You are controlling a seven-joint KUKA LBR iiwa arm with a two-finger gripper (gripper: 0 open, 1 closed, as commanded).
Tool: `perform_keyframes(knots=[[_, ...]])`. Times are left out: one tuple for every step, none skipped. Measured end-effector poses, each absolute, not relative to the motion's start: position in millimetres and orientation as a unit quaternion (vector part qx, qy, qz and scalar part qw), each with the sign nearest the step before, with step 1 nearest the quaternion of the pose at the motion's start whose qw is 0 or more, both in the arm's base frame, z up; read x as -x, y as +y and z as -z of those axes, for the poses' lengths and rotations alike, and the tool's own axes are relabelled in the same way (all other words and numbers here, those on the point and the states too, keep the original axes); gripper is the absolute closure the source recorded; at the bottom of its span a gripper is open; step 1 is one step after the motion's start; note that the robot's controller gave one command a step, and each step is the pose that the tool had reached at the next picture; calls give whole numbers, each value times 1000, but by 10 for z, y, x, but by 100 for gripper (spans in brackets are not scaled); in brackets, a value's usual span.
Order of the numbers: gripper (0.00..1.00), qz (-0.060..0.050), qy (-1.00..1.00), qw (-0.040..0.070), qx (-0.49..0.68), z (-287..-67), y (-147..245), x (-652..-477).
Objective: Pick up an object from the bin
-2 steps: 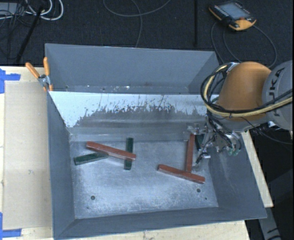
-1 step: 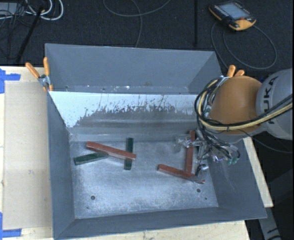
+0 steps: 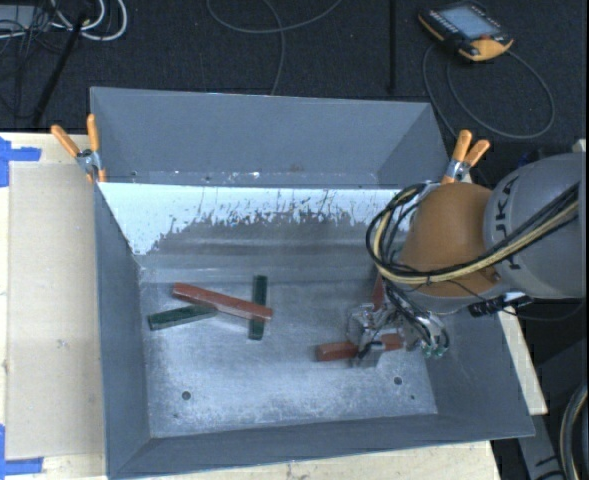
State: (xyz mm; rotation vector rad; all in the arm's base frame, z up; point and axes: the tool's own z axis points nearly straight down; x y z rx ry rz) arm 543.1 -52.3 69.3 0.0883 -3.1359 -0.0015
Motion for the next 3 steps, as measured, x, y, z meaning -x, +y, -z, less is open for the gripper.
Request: perform_keyframes(knots=[[100,0,-1000,2,-28,-693,-523,-5431],[100,0,-1000,3,-28,-732,-522,-5419],[100,1,-1000,3,-29,-904,-520,-5414]])
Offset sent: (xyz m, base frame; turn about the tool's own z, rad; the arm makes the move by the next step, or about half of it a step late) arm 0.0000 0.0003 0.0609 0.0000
